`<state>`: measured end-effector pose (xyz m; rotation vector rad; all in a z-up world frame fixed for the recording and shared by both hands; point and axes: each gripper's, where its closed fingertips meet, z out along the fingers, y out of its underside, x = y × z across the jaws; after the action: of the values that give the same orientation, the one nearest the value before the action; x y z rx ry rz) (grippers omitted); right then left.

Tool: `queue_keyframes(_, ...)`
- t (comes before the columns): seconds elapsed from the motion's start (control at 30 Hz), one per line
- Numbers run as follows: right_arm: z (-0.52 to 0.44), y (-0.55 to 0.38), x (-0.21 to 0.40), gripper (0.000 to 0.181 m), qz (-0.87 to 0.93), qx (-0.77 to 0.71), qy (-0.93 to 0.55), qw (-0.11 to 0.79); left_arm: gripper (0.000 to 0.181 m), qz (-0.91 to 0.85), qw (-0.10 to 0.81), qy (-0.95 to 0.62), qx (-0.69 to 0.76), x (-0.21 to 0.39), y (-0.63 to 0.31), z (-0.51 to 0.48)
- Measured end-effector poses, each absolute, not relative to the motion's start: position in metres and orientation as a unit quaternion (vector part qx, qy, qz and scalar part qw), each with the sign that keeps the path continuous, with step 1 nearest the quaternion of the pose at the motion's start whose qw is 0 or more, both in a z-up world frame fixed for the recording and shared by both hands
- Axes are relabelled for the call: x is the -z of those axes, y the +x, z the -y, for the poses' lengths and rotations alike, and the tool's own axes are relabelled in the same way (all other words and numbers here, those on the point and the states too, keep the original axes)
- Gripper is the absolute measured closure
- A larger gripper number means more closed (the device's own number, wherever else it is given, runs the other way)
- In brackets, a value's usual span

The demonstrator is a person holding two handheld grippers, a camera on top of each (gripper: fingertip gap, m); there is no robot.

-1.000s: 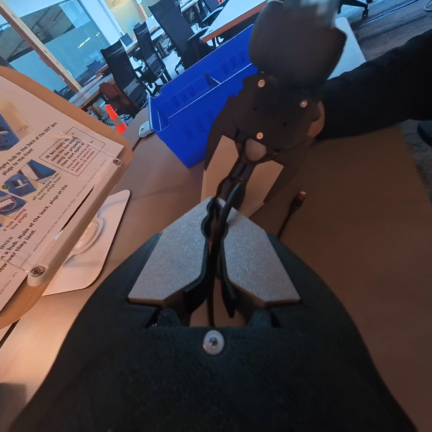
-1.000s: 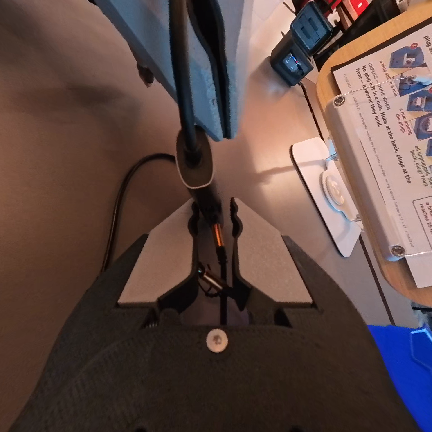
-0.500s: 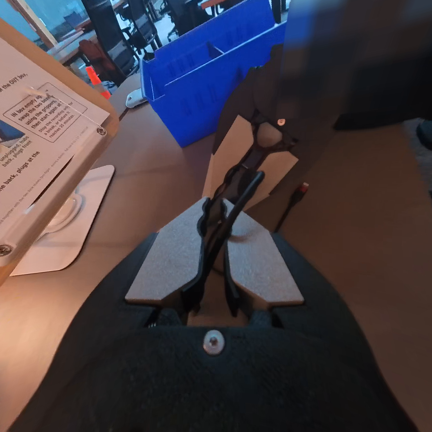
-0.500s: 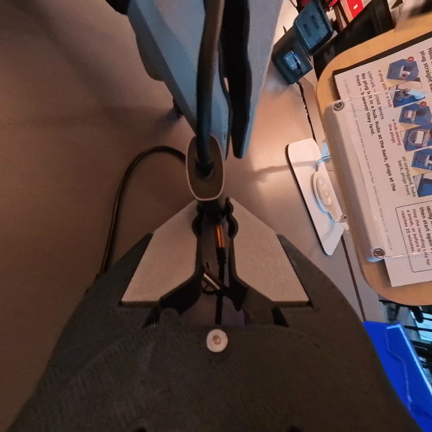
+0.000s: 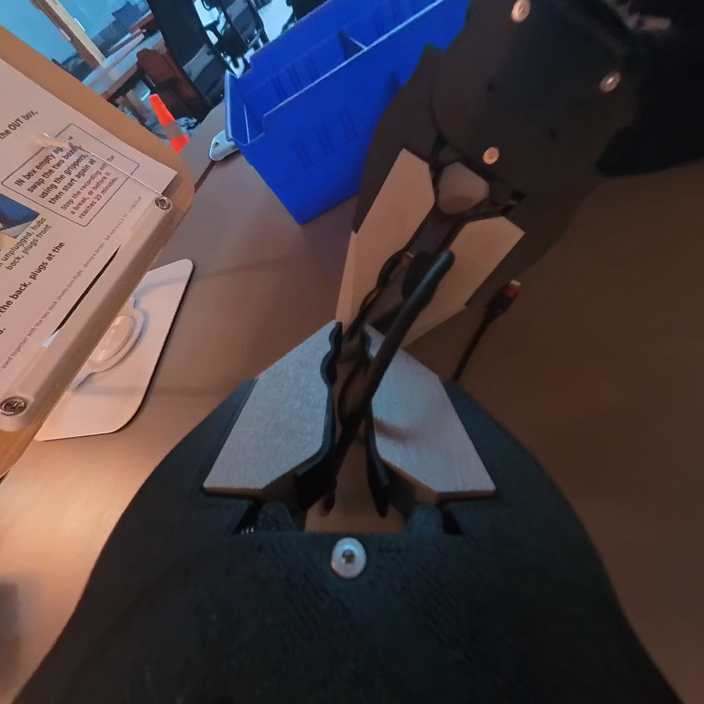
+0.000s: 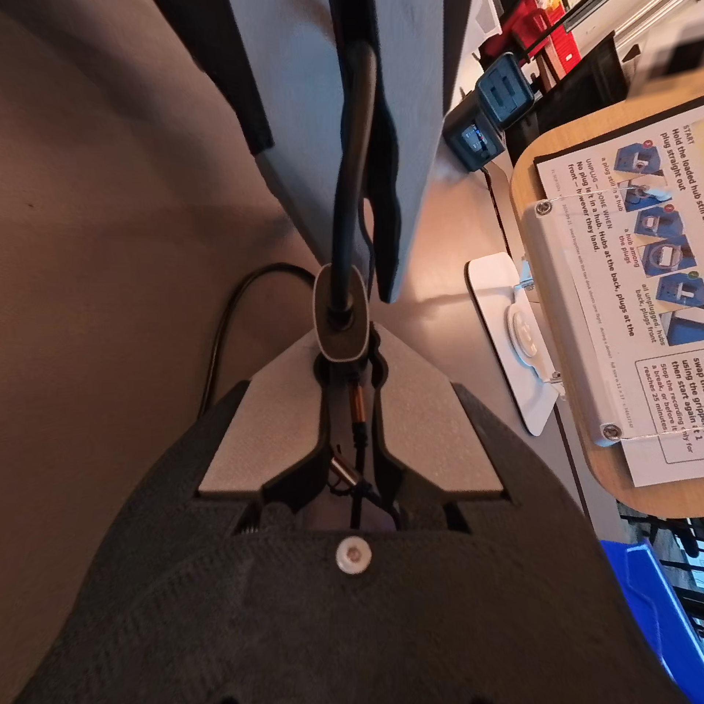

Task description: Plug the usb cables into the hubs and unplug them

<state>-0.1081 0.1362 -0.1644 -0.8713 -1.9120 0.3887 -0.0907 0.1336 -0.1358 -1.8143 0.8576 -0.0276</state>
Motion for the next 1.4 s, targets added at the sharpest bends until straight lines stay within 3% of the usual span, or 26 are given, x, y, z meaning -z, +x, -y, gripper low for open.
queue_keyframes(0.23,-0.131,-0.108,0.165,0.166,0.787,-0.174,-0.349,0.479,0.181,-0.408,0.542,-0.731,-0.071,0.134,-0.087,-0.131)
queue_keyframes(0.63,-0.138,-0.108,0.161,0.166,0.776,-0.181,-0.364,0.482,0.181,-0.37,0.558,-0.743,-0.009,0.124,-0.092,-0.128)
queue_keyframes(0.8,-0.137,-0.107,0.164,0.166,0.781,-0.176,-0.362,0.478,0.166,-0.36,0.546,-0.757,-0.01,0.131,-0.096,-0.133)
queue_keyframes(1.07,-0.137,-0.106,0.164,0.166,0.781,-0.186,-0.364,0.471,0.165,-0.371,0.548,-0.75,-0.015,0.129,-0.094,-0.13)
queue_keyframes(1.2,-0.138,-0.105,0.163,0.166,0.781,-0.182,-0.364,0.474,0.142,-0.4,0.545,-0.735,0.045,0.126,-0.084,-0.114)
queue_keyframes(1.4,-0.128,-0.105,0.164,0.166,0.788,-0.188,-0.351,0.469,0.147,-0.426,0.557,-0.713,0.019,0.127,-0.07,-0.115)
